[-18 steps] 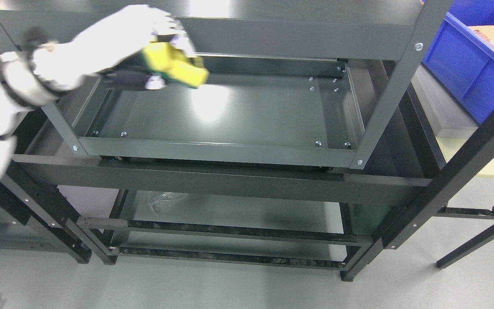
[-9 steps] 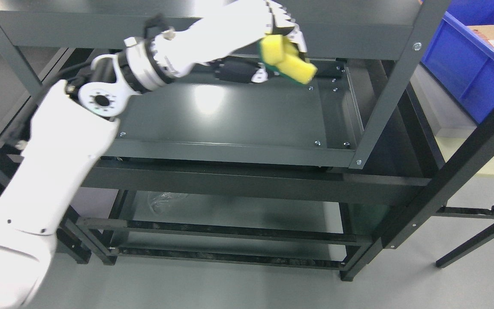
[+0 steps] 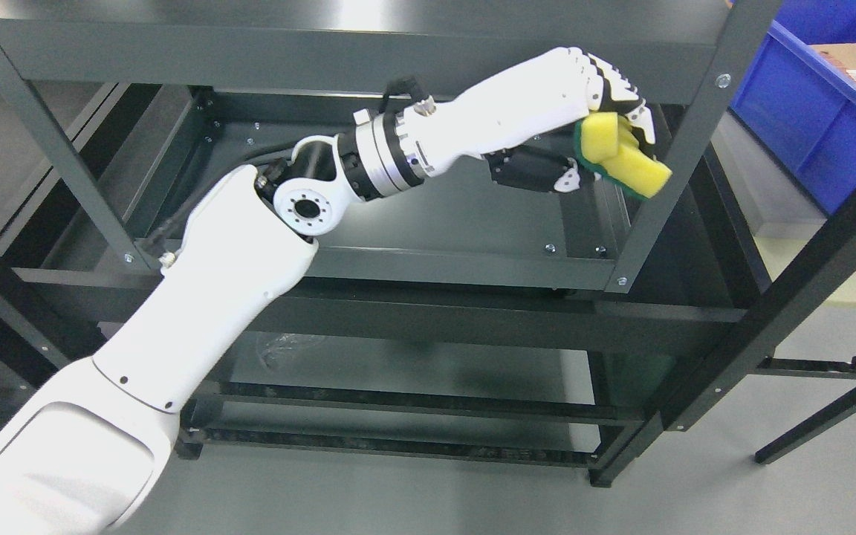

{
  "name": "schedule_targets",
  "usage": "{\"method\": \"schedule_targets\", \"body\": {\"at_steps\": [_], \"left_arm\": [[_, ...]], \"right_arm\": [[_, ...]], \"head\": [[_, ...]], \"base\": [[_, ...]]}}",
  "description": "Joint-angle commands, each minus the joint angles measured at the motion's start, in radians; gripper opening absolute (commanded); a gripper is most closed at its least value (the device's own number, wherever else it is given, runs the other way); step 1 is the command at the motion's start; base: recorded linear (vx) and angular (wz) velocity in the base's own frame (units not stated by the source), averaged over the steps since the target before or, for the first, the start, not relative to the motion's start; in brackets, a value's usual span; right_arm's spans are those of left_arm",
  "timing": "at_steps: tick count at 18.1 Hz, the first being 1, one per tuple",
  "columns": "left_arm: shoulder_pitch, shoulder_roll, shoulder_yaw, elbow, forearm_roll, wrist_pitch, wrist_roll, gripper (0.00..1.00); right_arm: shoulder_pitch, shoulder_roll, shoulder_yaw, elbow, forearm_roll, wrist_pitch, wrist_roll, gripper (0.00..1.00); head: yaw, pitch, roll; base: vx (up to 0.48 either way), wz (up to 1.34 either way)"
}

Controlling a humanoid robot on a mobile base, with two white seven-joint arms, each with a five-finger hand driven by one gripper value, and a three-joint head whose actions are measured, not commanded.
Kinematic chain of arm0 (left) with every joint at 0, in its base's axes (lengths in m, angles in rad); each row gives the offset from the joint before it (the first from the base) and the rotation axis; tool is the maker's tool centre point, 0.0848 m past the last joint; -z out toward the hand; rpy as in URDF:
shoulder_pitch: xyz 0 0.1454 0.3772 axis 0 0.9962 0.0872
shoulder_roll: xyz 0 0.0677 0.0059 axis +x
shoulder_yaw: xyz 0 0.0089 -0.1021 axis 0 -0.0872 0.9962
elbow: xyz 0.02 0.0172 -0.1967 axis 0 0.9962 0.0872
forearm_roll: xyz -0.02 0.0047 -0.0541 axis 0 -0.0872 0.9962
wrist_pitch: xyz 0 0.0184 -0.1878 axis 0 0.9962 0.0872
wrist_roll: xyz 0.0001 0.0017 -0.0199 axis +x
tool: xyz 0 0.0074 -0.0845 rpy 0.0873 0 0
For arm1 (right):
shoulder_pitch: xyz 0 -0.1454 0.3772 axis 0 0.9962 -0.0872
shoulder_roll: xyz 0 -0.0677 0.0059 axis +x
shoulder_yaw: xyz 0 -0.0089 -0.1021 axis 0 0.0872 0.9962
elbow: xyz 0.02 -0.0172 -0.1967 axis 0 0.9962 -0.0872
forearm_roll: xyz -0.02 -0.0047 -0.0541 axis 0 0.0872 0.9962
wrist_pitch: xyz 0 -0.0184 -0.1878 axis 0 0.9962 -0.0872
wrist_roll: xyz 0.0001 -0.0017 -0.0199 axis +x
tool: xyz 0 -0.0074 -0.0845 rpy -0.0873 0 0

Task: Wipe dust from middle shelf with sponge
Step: 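Lift the sponge off the shelf and draw the left hand back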

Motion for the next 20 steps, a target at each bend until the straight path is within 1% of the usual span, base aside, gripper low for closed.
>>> {"method": "schedule_targets", "body": {"at_steps": [1, 2, 4, 5, 6, 7, 8, 10, 12, 13, 14, 15, 16, 17, 20], "left_arm": [[0.164, -0.083, -0.176, 0.044, 0.089, 0.0, 0.019, 0.01], [0.222, -0.083, -0.136, 0.044, 0.094, 0.0, 0.019, 0.01], [0.395, -0.083, 0.053, 0.012, 0.094, 0.0, 0.019, 0.01], [0.44, -0.083, 0.135, -0.008, 0.094, 0.019, 0.019, 0.01], [0.484, -0.083, 0.248, -0.027, 0.095, 0.063, 0.019, 0.01], [0.521, -0.083, 0.409, -0.049, 0.104, 0.142, 0.019, 0.01], [0.538, -0.083, 0.512, -0.072, 0.126, 0.222, 0.018, 0.01], [0.557, -0.083, 0.661, -0.158, 0.199, 0.403, 0.016, 0.01], [0.598, -0.083, 0.763, -0.329, 0.253, 0.608, 0.018, 0.01], [0.638, -0.083, 0.792, -0.42, 0.269, 0.691, 0.018, 0.01], [0.684, -0.083, 0.806, -0.489, 0.27, 0.724, 0.019, 0.01], [0.721, -0.083, 0.82, -0.534, 0.27, 0.729, 0.023, 0.01], [0.736, -0.083, 0.846, -0.554, 0.27, 0.732, 0.033, 0.01], [0.738, -0.083, 0.898, -0.56, 0.27, 0.738, 0.041, 0.01], [0.747, -0.083, 0.982, -0.576, 0.27, 0.735, 0.038, 0.01]], "right_arm": [[0.0, -0.017, 0.001, -0.017, 0.0, 0.001, 0.001, 1.0], [0.0, -0.017, -0.001, -0.017, 0.0, 0.001, 0.001, 1.0], [0.0, -0.017, -0.001, -0.017, 0.0, 0.001, 0.001, 1.0], [0.0, -0.017, -0.001, -0.017, 0.0, 0.001, 0.001, 1.0], [0.0, -0.017, -0.001, -0.017, 0.0, 0.001, 0.001, 1.0], [0.0, -0.017, -0.001, -0.017, 0.0, 0.001, 0.001, 1.0], [0.0, -0.017, -0.001, -0.017, 0.0, 0.001, 0.001, 1.0], [0.0, -0.017, -0.001, -0.017, 0.0, 0.001, 0.001, 1.0], [0.0, -0.017, -0.001, -0.017, 0.0, 0.001, 0.001, 1.0], [0.0, -0.017, -0.001, -0.017, 0.0, 0.001, 0.001, 1.0], [0.0, -0.017, -0.001, -0.017, 0.0, 0.001, 0.001, 1.0], [0.0, -0.017, -0.001, -0.017, 0.0, 0.001, 0.001, 1.0], [0.0, -0.017, -0.001, -0.017, 0.0, 0.001, 0.001, 1.0], [0.0, -0.017, -0.001, -0.017, 0.0, 0.001, 0.001, 1.0], [0.0, -0.017, -0.001, -0.017, 0.0, 0.001, 0.001, 1.0]], "head": [[0.0, 0.0, 0.0], [0.0, 0.0, 0.0], [0.0, 0.0, 0.0], [0.0, 0.0, 0.0], [0.0, 0.0, 0.0], [0.0, 0.0, 0.0], [0.0, 0.0, 0.0], [0.0, 0.0, 0.0], [0.0, 0.0, 0.0], [0.0, 0.0, 0.0], [0.0, 0.0, 0.0], [0.0, 0.0, 0.0], [0.0, 0.0, 0.0], [0.0, 0.0, 0.0], [0.0, 0.0, 0.0]], "base": [[0.0, 0.0], [0.0, 0.0], [0.0, 0.0], [0.0, 0.0], [0.0, 0.0], [0.0, 0.0], [0.0, 0.0], [0.0, 0.0], [0.0, 0.0], [0.0, 0.0], [0.0, 0.0], [0.0, 0.0], [0.0, 0.0], [0.0, 0.0], [0.0, 0.0]]}}
